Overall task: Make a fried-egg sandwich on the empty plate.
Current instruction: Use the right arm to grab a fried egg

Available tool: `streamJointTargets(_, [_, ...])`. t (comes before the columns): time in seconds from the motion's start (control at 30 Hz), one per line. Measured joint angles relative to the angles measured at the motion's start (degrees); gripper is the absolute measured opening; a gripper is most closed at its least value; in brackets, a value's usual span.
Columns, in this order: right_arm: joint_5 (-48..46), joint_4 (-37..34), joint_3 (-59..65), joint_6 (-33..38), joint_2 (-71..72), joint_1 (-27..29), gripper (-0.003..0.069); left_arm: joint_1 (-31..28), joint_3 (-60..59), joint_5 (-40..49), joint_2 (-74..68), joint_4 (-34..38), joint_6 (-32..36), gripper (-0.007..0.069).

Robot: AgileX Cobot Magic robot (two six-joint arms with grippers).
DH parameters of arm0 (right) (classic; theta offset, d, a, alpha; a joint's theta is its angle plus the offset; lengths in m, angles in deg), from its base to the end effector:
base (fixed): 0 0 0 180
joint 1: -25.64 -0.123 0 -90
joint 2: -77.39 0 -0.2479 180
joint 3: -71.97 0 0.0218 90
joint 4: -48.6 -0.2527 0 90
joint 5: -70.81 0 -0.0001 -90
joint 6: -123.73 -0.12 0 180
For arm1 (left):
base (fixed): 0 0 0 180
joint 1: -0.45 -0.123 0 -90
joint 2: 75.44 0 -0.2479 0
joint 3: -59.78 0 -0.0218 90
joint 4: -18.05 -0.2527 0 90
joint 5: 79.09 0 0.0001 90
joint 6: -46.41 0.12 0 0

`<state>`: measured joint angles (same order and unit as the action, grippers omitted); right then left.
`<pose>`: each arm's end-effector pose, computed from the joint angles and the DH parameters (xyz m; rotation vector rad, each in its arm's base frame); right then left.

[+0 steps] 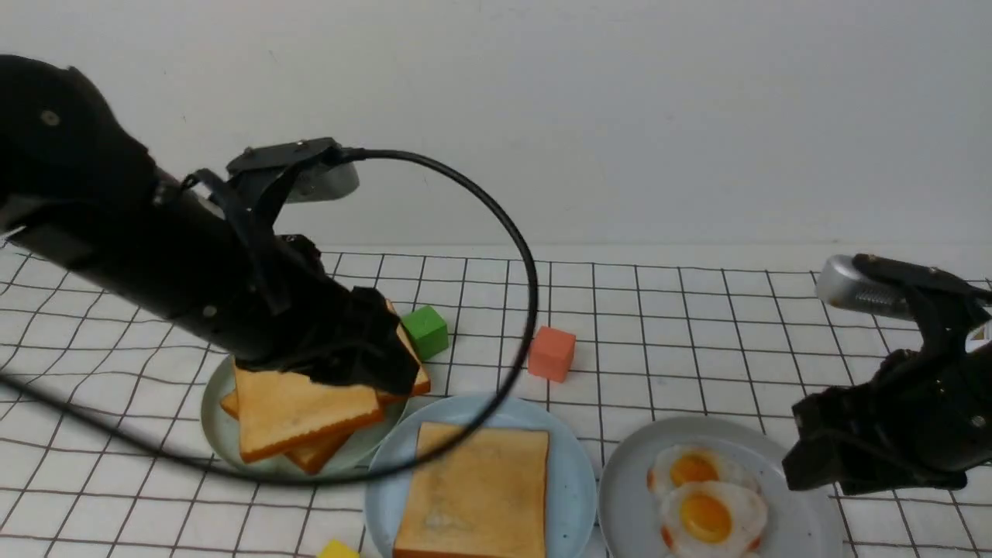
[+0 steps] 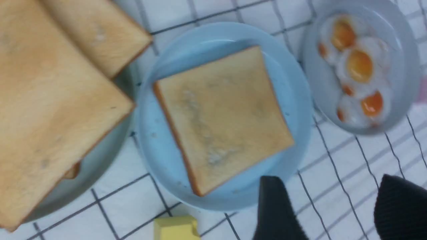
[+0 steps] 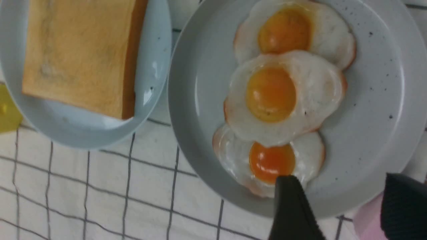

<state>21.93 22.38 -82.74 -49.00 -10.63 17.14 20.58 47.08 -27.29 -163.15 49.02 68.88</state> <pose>0.2635 0.0798 0.1850 -0.0351 2.7879 0.5564 0.2658 -0.1491 0.2535 0.6511 2.4994 -0.6541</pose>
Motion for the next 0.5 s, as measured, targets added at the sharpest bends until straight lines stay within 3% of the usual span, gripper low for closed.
streamJointTargets(0.07, [0.3, -5.2, 0.0, 3.9, -3.1, 3.1, 0.0385, 4.0, -3.4, 0.1, 4.6, 1.2, 5.4, 0.0269])
streamJointTargets(0.1, [0.3, -5.8, 0.0, 3.9, -3.1, 3.1, 0.0385, 4.4, -3.4, 0.1, 5.0, 1.2, 5.9, 0.0258])
streamJointTargets(0.13, [0.6, -10.0, 0.0, 7.3, -5.2, 4.8, 0.0385, 7.4, -6.4, -0.5, 7.4, 2.6, 9.6, 0.017])
streamJointTargets(0.27, [1.3, -16.3, -0.2, 13.6, -9.6, 7.0, 0.0385, 11.8, -11.7, -4.3, 10.8, 5.0, 14.2, -0.0008])
streamJointTargets(0.5, [3.6, -16.8, -0.3, 15.6, -16.2, 8.5, 0.0386, 12.4, -12.6, -7.1, 11.0, 5.6, 14.9, -0.0013])
